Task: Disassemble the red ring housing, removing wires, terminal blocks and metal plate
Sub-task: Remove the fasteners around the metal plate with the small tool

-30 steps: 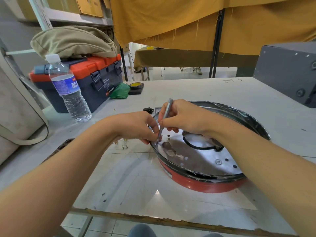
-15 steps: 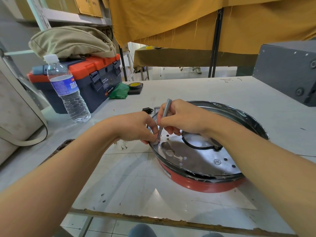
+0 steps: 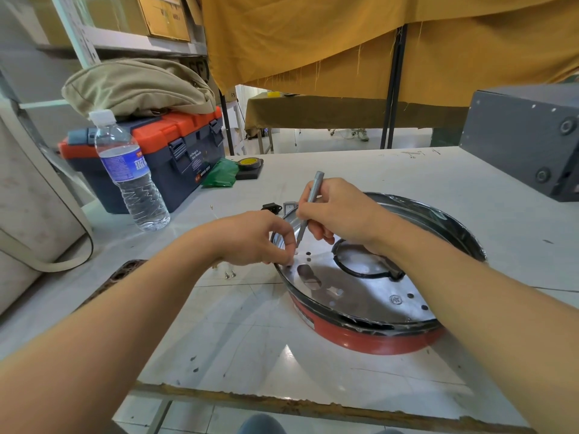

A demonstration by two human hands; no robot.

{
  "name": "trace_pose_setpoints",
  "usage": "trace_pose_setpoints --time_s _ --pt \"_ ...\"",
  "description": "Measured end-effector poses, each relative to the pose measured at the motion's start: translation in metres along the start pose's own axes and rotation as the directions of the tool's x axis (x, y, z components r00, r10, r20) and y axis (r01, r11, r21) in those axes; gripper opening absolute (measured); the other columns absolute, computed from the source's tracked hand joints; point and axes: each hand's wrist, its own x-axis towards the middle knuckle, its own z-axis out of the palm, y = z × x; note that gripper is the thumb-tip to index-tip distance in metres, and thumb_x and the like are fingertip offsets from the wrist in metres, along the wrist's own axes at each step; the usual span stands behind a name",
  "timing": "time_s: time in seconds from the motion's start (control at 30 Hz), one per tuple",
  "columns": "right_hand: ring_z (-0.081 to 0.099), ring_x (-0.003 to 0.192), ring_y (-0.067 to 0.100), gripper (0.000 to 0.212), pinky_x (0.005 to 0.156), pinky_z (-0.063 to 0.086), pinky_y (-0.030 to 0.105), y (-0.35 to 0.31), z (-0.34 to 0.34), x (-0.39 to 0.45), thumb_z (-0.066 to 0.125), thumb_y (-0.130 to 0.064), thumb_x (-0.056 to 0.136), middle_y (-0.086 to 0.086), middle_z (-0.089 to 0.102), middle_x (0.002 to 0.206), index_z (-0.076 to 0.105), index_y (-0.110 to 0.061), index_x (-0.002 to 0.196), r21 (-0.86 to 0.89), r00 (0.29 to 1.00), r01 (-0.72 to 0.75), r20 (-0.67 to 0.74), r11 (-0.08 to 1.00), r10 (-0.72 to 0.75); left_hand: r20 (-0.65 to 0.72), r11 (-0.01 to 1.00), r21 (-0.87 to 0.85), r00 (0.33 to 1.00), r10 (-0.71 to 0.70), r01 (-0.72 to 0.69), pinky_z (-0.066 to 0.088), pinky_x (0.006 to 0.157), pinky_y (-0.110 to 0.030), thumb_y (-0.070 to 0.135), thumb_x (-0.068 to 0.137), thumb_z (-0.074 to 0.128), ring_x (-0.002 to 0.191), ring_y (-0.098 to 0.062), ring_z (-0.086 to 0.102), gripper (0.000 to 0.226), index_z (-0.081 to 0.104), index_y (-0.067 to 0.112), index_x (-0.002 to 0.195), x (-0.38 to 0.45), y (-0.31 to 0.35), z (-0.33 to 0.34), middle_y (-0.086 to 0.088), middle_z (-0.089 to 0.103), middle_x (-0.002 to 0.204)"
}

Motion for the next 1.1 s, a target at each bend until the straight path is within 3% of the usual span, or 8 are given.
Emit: trace_pose_setpoints --time_s 0.17,0.33,0.47,0.63,0.73,0.87,0.97,1.1 --pt "0.049 0.039 0.009 0.013 0.045 0.046 0.023 0.000 0.001 0.001 0.053 -0.017 0.091 -0.001 0.058 0.047 0.053 -0.013 0.078 -0.005 0.999 -0.001 -0.054 1.000 0.000 -0.063 0.998 -0.061 0.998 0.032 -0.035 0.046 0.080 -0.031 0.034 0.083 0.066 0.091 -0.012 0.057 0.006 0.064 0.033 0.078 -0.001 -0.006 0.003 0.010 0.062 0.103" --pt "0.051 0.043 0.010 0.012 0.047 0.047 0.024 -0.006 0.000 0.001 0.053 -0.015 0.092 0.004 0.059 0.052 0.053 -0.012 0.081 0.005 0.998 0.020 -0.066 1.000 -0.020 -0.167 0.944 -0.323 0.986 0.016 -0.070 0.047 0.088 -0.031 0.025 0.086 0.065 0.093 -0.010 0.062 0.008 0.068 0.028 0.078 -0.006 -0.011 0.006 0.013 0.068 0.093" --pt "0.054 0.046 0.011 0.013 0.047 0.047 0.020 -0.018 -0.004 0.001 0.052 -0.015 0.095 0.004 0.060 0.053 0.054 -0.011 0.082 0.033 0.997 0.064 -0.034 0.997 -0.063 -0.291 0.877 -0.472 0.955 -0.057 -0.091 0.049 0.097 -0.040 0.023 0.086 0.067 0.096 -0.010 0.066 0.011 0.068 0.026 0.075 -0.012 -0.020 -0.001 0.010 0.070 0.104" --pt "0.064 0.053 0.020 0.018 0.053 0.054 0.024 -0.026 -0.011 -0.006 0.047 -0.016 0.099 0.012 0.067 0.062 0.058 -0.008 0.087 0.060 0.997 0.054 0.049 0.997 -0.057 -0.408 0.848 -0.502 0.911 -0.056 -0.172 0.053 0.077 -0.028 0.016 0.082 0.070 0.080 -0.011 0.070 0.002 0.068 0.015 0.083 -0.024 -0.041 -0.009 0.002 0.075 0.082" --pt "0.071 0.069 0.025 0.020 0.067 0.059 0.028 -0.022 -0.008 -0.016 0.046 -0.015 0.100 0.018 0.071 0.078 0.059 -0.010 0.085 -0.024 0.992 0.026 0.126 0.999 -0.023 -0.366 0.890 -0.435 0.930 -0.037 -0.136 0.050 0.067 -0.019 0.015 0.082 0.070 0.069 -0.006 0.066 0.003 0.071 0.018 0.082 -0.027 -0.054 -0.005 0.002 0.074 0.075" --pt "0.067 0.087 0.007 0.018 0.075 0.049 0.014 -0.014 0.000 -0.035 0.046 -0.019 0.099 -0.001 0.072 0.094 0.060 -0.015 0.088 -0.306 0.977 0.095 0.211 0.947 -0.030 -0.341 0.971 -0.211 0.939 0.033 -0.111 0.047 0.066 -0.014 0.016 0.081 0.073 0.069 -0.004 0.061 0.009 0.073 0.025 0.079 -0.025 -0.067 0.007 0.008 0.071 0.078" --pt "0.062 0.096 0.013 0.017 0.086 0.045 0.028 -0.010 0.005 -0.043 0.046 -0.023 0.100 -0.004 0.071 0.100 0.061 -0.016 0.097 -0.454 0.973 0.137 0.230 0.880 -0.032 -0.320 0.992 -0.051 0.943 0.092 -0.114 0.043 0.069 -0.011 0.011 0.083 0.070 0.074 -0.003 0.058 0.012 0.075 0.022 0.084 -0.022 -0.070 0.015 0.007 0.067 0.083" --pt "0.063 0.094 0.014 0.019 0.084 0.044 0.030 -0.010 0.008 -0.047 0.044 -0.023 0.100 -0.007 0.071 0.097 0.062 -0.015 0.096 -0.446 0.981 0.117 0.189 0.887 -0.034 -0.245 0.973 0.217 0.961 0.130 -0.077 0.045 0.080 -0.025 0.009 0.085 0.063 0.084 -0.014 0.059 0.018 0.075 0.019 0.093 -0.015 -0.067 0.020 0.001 0.066 0.091"
